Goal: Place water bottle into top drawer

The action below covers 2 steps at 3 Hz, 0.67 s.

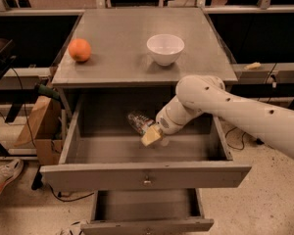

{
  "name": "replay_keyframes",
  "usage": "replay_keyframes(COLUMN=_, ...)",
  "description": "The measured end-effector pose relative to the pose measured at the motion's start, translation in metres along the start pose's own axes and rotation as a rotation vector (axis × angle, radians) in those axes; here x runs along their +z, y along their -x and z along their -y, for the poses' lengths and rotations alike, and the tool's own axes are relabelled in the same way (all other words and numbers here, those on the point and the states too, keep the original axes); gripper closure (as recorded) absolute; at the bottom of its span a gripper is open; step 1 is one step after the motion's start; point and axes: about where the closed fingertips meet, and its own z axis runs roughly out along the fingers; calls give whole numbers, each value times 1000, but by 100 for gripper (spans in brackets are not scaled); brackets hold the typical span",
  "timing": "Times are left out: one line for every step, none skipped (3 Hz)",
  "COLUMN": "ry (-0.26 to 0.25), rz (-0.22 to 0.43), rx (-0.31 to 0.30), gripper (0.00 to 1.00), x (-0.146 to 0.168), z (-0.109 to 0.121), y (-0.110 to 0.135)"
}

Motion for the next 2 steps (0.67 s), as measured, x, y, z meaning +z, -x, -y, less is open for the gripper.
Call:
replay_keyframes(ry=0, rz=0, rx=0, gripper=0, x=0, z=0, y=0)
replay_keyframes(ry=0, rz=0, rx=0, gripper=0, x=0, z=0, y=0)
